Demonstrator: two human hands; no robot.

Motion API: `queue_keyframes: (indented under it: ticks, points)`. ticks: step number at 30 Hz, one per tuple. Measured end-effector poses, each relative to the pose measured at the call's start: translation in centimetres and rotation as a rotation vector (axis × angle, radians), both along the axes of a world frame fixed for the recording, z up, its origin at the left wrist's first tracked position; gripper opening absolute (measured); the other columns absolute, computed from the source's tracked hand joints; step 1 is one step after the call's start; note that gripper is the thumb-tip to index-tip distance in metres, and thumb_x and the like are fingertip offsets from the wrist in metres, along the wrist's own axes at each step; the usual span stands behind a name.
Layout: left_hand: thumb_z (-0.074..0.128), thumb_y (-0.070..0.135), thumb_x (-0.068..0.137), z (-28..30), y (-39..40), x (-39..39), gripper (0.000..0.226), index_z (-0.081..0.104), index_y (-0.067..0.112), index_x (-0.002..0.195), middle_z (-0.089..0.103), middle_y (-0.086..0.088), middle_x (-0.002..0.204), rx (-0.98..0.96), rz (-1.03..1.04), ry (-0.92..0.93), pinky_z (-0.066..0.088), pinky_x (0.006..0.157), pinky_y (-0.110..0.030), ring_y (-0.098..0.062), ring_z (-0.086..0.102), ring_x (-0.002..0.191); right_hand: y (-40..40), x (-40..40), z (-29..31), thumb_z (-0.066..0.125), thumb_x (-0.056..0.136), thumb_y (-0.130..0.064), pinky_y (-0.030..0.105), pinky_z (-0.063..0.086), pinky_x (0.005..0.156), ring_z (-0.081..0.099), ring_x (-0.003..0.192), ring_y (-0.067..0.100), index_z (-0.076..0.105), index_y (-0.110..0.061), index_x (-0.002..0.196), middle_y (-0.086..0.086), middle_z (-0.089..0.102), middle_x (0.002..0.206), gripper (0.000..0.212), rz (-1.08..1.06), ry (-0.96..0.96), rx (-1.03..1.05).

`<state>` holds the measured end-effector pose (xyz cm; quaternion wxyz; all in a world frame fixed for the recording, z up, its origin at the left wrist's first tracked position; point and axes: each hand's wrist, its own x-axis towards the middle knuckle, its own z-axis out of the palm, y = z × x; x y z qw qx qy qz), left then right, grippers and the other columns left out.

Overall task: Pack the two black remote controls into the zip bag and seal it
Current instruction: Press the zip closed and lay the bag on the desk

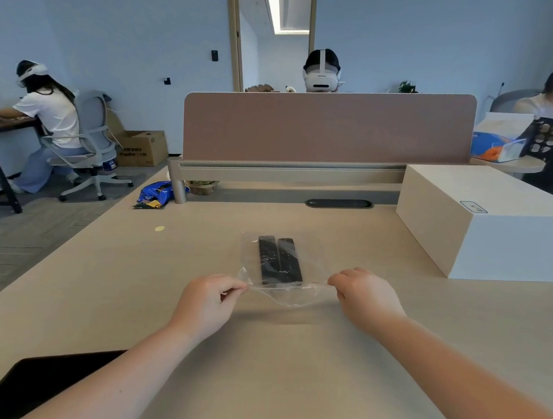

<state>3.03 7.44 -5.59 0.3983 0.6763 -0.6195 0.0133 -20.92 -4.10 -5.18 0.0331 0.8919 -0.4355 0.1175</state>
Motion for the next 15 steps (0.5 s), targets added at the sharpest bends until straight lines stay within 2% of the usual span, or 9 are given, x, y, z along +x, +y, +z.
queue_keyframes:
  ticks: [1, 3, 5, 7, 9, 11, 13, 15]
  points:
    - [0.072, 0.008, 0.077, -0.1, 0.1, 0.1, 0.007, 0.076, 0.014, 0.078, 0.077, -0.002, 0.078, 0.003, 0.008, 0.009, 0.04, 0.064, -0.004, -0.009, 0.061, 0.076, -0.1, -0.2, -0.1, 0.04, 0.095, -0.009, 0.037, 0.053, 0.081, 0.055, 0.108, 0.025, 0.061, -0.016, 0.115, 0.003, 0.066, 0.114, 0.03, -0.007, 0.014, 0.001]
    - [0.072, 0.009, 0.077, -0.3, 0.2, 0.4, 0.006, 0.076, 0.014, 0.079, 0.077, -0.002, 0.077, 0.009, 0.018, 0.023, 0.038, 0.064, 0.0, -0.009, 0.06, 0.077, 0.0, -0.5, -0.2, 0.04, 0.097, -0.019, 0.036, 0.053, 0.082, 0.055, 0.111, 0.022, 0.058, -0.022, 0.12, -0.001, 0.065, 0.116, 0.029, 0.006, -0.01, 0.014]
    - [0.072, 0.01, 0.078, -0.4, 0.3, 0.3, 0.006, 0.075, 0.014, 0.079, 0.076, -0.002, 0.077, 0.016, 0.014, 0.028, 0.04, 0.065, -0.004, -0.011, 0.062, 0.072, 0.4, -0.6, -0.2, 0.043, 0.098, -0.036, 0.035, 0.052, 0.088, 0.054, 0.117, 0.018, 0.052, -0.029, 0.129, -0.007, 0.061, 0.124, 0.033, 0.034, -0.111, 0.05]
    - [0.071, 0.01, 0.078, -0.5, 0.3, 0.2, 0.006, 0.075, 0.014, 0.079, 0.076, -0.002, 0.076, 0.017, 0.005, 0.032, 0.042, 0.066, -0.012, -0.012, 0.062, 0.069, 0.6, -0.4, -0.2, 0.047, 0.096, -0.042, 0.033, 0.05, 0.094, 0.05, 0.123, 0.016, 0.05, -0.031, 0.133, -0.009, 0.057, 0.13, 0.039, 0.076, -0.151, 0.088]
    - [0.072, 0.009, 0.078, -0.5, 0.2, 0.1, 0.006, 0.075, 0.015, 0.078, 0.076, -0.002, 0.077, 0.015, -0.002, 0.026, 0.044, 0.067, -0.017, -0.013, 0.062, 0.068, 0.5, 0.0, -0.4, 0.051, 0.095, -0.039, 0.031, 0.045, 0.099, 0.048, 0.123, 0.017, 0.056, -0.027, 0.13, -0.005, 0.058, 0.129, 0.038, 0.137, -0.143, 0.124]
    - [0.072, 0.008, 0.077, -0.6, 0.0, 0.1, 0.007, 0.075, 0.015, 0.078, 0.076, -0.001, 0.078, 0.006, -0.014, 0.019, 0.042, 0.068, -0.01, -0.01, 0.06, 0.076, 0.4, 0.4, -0.3, 0.054, 0.094, -0.034, 0.032, 0.044, 0.099, 0.048, 0.119, 0.017, 0.063, -0.025, 0.122, -0.003, 0.062, 0.123, 0.031, 0.184, -0.125, 0.137]
    - [0.072, 0.008, 0.077, -0.6, 0.0, 0.2, 0.008, 0.075, 0.016, 0.078, 0.076, 0.001, 0.078, 0.005, -0.023, 0.013, 0.039, 0.066, -0.003, -0.008, 0.058, 0.08, 0.3, 0.8, -0.1, 0.055, 0.094, -0.03, 0.032, 0.045, 0.094, 0.051, 0.113, 0.018, 0.069, -0.022, 0.112, -0.002, 0.066, 0.113, 0.024, 0.188, -0.128, 0.135]
    - [0.071, 0.01, 0.078, -0.6, 0.0, 0.2, 0.007, 0.074, 0.016, 0.077, 0.075, 0.001, 0.077, 0.001, -0.037, 0.005, 0.039, 0.065, -0.004, -0.008, 0.058, 0.078, 0.4, 1.1, 0.2, 0.054, 0.094, -0.027, 0.03, 0.047, 0.084, 0.055, 0.103, 0.021, 0.069, -0.017, 0.104, 0.0, 0.068, 0.104, 0.02, 0.151, -0.143, 0.112]
